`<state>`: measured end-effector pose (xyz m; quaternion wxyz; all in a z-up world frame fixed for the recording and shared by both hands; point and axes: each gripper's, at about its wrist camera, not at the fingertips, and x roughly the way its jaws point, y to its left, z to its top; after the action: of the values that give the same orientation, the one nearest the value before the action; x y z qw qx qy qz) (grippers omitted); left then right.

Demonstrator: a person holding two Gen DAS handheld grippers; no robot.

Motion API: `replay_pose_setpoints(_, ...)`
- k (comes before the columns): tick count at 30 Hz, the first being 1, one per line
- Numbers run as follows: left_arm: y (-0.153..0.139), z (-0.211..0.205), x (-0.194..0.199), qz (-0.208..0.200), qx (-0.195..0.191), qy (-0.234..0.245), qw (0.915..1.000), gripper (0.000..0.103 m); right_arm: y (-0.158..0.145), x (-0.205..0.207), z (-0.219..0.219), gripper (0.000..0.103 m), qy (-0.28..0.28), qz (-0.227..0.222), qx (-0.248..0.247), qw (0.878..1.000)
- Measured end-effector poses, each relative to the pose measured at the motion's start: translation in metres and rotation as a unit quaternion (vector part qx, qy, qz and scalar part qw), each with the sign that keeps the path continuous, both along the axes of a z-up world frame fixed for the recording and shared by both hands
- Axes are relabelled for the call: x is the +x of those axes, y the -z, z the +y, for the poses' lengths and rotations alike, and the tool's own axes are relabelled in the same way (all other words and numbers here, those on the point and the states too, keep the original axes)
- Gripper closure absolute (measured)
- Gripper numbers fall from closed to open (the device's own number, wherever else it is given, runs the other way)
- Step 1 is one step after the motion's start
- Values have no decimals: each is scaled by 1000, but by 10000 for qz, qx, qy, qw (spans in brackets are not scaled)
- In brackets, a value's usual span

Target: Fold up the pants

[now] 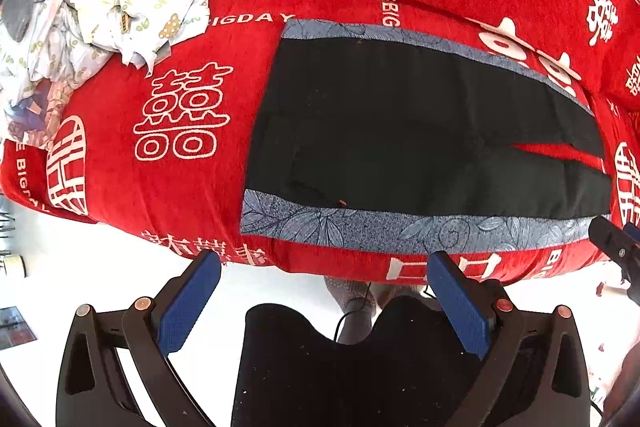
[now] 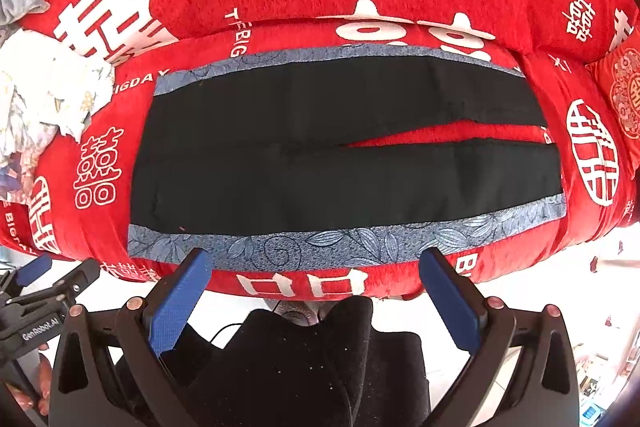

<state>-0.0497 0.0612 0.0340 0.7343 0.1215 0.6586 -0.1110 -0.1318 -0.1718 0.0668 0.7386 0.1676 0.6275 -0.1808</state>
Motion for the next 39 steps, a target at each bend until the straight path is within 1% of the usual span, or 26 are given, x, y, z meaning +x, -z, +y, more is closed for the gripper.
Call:
replay_pose_setpoints(4, 2, 3, -4, 39, -29, -87, 9999, 0, 3, -3, 4, 0, -56, 11, 106, 9999)
replay_pose_setpoints(7, 6, 4, -6, 46, 18, -110, 9999, 0, 7, -5, 7, 0, -126, 44, 131, 9998)
replay_pose_setpoints(12, 21, 3, -15, 176, 159, -140, 9996, 0, 16, -7, 7, 0, -200, 56, 215, 9996)
replay_pose_setpoints(17, 44, 7, -37, 420, 218, -164, 9987, 0, 33, -16, 4, 0, -200, 66, 417, 9989)
replay_pose_setpoints(20, 64, 17, -57, 675, 167, -265, 9972, 0, 46, -22, 4, 0, -193, 4, 747, 9970)
replay_pose_setpoints(21, 71, 21, -62, 773, 111, -310, 9965, 0, 54, -25, 4, 0, -198, -44, 980, 9950)
replay_pose_setpoints(23, 84, 33, -70, 931, -204, -532, 9940, 0, 69, -30, 4, 0, -133, -125, 1435, 9895)
replay_pose_setpoints(24, 90, 37, -72, 950, -375, -654, 9926, 0, 80, -32, 3, 0, -55, -181, 1779, 9839)
replay_pose_setpoints(25, 96, 44, -71, 947, -653, -839, 9898, 0, 97, -35, 2, 0, 92, -228, 2218, 9748)
replay_pose_setpoints(26, 100, 48, -69, 925, -809, -938, 9880, 0, 106, -36, 2, 0, 175, -253, 2425, 9697)
replay_pose_setpoints(27, 106, 54, -65, 869, -978, -1068, 9856, 0, 124, -37, 1, 0, 318, -308, 2805, 9588)
replay_pose_setpoints(28, 110, 56, -63, 824, -1065, -1139, 9843, 0, 138, -38, 2, 0, 411, -349, 3046, 9509)
replay_pose_setpoints(31, 128, 62, -48, 617, -1401, -1329, 9792, 0, 176, -36, 10, 1, 552, -393, 3545, 9326)
replay_pose_setpoints(32, 137, 63, -41, 569, -1484, -1383, 9776, 0, 188, -35, 13, 4, 573, -384, 3652, 9284)
replay_pose_setpoints(34, 151, 64, -30, 547, -1621, -1469, 9742, 0, 217, -31, 20, 10, 623, -362, 3927, 9169)
replay_pose_setpoints(35, 160, 65, -23, 549, -1713, -1511, 9720, 0, 224, -30, 21, 12, 647, -374, 4010, 9130)
replay_pose_setpoints(36, 167, 66, -18, 551, -1791, -1550, 9700, 0, 239, -28, 23, 13, 706, -435, 4163, 9054)
replay_pose_setpoints(39, 184, 69, -6, 628, -1984, -1625, 9645, 0, 266, -29, 24, 14, 809, -559, 4456, 8898)
